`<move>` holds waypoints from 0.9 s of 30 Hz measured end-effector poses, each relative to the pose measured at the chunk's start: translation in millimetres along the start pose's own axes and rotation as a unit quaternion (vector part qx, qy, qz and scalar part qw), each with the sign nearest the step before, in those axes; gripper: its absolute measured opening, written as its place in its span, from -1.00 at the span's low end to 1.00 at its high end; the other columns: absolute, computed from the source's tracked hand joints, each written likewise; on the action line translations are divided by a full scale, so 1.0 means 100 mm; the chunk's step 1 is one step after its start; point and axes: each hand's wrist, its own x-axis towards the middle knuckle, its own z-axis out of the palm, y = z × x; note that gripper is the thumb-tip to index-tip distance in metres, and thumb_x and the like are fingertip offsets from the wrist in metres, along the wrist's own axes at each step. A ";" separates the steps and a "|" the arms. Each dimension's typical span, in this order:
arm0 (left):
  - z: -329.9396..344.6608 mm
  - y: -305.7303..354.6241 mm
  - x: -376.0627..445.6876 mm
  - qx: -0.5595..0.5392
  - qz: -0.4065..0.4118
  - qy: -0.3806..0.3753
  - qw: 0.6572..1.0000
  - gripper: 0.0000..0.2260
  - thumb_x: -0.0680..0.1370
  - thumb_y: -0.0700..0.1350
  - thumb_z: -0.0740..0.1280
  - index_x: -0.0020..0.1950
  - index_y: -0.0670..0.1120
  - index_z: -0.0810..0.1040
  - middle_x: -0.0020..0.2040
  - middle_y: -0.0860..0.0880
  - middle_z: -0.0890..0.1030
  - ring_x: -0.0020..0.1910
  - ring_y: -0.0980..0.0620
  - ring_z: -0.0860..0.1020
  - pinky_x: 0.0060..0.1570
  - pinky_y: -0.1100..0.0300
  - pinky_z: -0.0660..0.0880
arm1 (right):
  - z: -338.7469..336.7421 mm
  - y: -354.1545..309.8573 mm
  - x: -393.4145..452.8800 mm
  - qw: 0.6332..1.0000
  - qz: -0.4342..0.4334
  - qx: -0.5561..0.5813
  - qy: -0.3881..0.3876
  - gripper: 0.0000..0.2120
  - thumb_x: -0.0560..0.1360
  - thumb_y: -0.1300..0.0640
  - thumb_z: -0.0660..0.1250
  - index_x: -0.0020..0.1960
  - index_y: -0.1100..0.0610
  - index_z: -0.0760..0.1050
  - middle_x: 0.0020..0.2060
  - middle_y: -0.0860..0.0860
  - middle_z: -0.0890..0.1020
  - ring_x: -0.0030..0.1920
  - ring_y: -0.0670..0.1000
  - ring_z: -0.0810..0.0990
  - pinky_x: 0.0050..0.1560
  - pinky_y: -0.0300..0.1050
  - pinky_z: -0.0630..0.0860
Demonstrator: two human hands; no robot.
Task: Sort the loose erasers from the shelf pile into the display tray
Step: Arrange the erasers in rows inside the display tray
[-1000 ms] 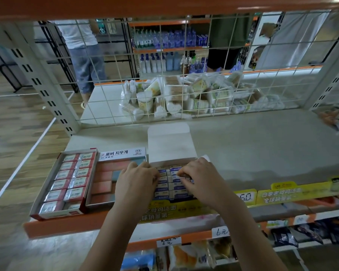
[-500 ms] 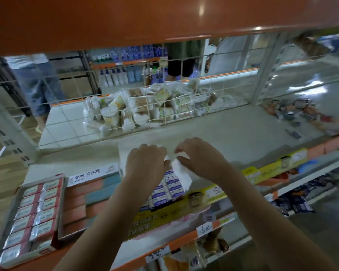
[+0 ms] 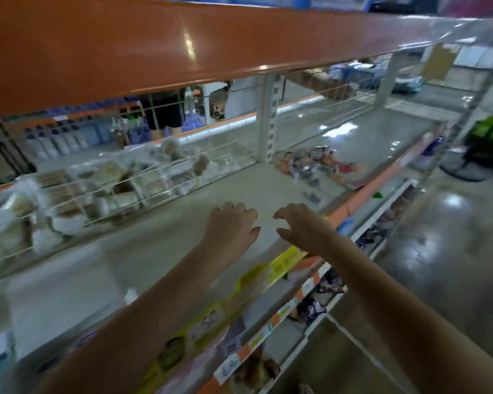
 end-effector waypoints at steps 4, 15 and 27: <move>0.22 0.39 0.64 -0.006 0.024 -0.002 1.000 -0.68 0.59 0.09 0.13 0.26 -0.02 0.44 0.17 -0.04 0.49 0.17 -0.07 0.42 0.04 0.09 0.38 | -0.07 0.70 0.18 0.999 0.029 0.010 -0.008 -0.60 0.57 0.06 0.20 0.39 0.11 0.33 0.33 0.10 0.40 0.34 0.11 0.36 0.31 -0.03 0.30; 0.64 0.92 2.26 -0.011 -0.003 -0.017 1.000 -0.76 0.60 -0.03 0.13 0.21 -0.07 0.42 0.19 -0.08 0.47 0.14 -0.08 0.46 -0.09 0.08 0.40 | -0.23 2.46 0.91 0.992 0.090 0.072 0.058 -0.64 0.50 0.20 0.26 0.30 0.17 0.43 0.27 0.15 0.46 0.20 0.17 0.50 0.12 -0.07 0.42; 0.94 0.64 2.85 -0.016 -0.050 -0.007 0.999 -0.63 0.56 -0.21 0.20 0.38 -0.04 0.36 0.34 -0.06 0.40 0.21 -0.06 0.43 -0.02 0.11 0.45 | -0.12 3.12 1.42 0.990 0.087 0.055 0.093 -0.62 0.52 0.22 0.21 0.34 0.15 0.39 0.26 0.14 0.46 0.23 0.18 0.40 0.22 -0.05 0.31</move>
